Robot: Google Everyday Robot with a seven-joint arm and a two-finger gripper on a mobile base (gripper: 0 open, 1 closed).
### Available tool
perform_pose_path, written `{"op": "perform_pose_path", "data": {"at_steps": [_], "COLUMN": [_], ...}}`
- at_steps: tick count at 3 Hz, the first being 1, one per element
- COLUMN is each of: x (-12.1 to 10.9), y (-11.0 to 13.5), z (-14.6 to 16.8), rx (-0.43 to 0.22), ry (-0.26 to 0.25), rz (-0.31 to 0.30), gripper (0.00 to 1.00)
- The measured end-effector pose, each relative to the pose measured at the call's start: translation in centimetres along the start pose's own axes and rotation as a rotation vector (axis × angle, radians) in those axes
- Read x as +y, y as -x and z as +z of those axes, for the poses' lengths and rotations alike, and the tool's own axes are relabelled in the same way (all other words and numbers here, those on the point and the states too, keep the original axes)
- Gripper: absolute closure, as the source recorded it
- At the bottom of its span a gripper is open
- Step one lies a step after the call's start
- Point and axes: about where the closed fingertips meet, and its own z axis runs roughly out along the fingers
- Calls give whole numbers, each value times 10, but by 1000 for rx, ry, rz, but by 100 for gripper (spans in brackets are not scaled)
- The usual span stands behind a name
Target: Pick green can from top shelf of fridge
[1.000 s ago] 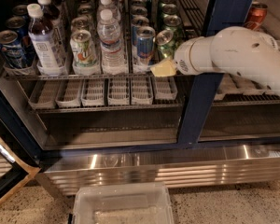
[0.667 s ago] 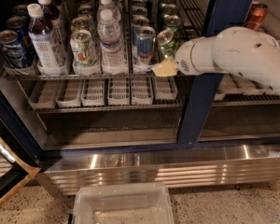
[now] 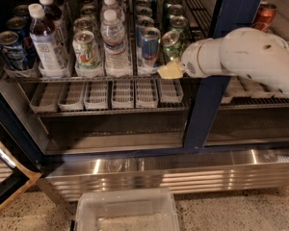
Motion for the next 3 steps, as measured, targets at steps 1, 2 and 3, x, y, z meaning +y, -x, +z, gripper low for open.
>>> {"op": "perform_pose_path", "data": {"at_steps": [1,2,3], "x": [1,1,3], "y": [2,2,2], "z": [-2,-3,-2], "rx": [-7,-12,-16], "ry": [5,7,21], "rz": [-2,-3,-5], "gripper": [100,100,100]}}
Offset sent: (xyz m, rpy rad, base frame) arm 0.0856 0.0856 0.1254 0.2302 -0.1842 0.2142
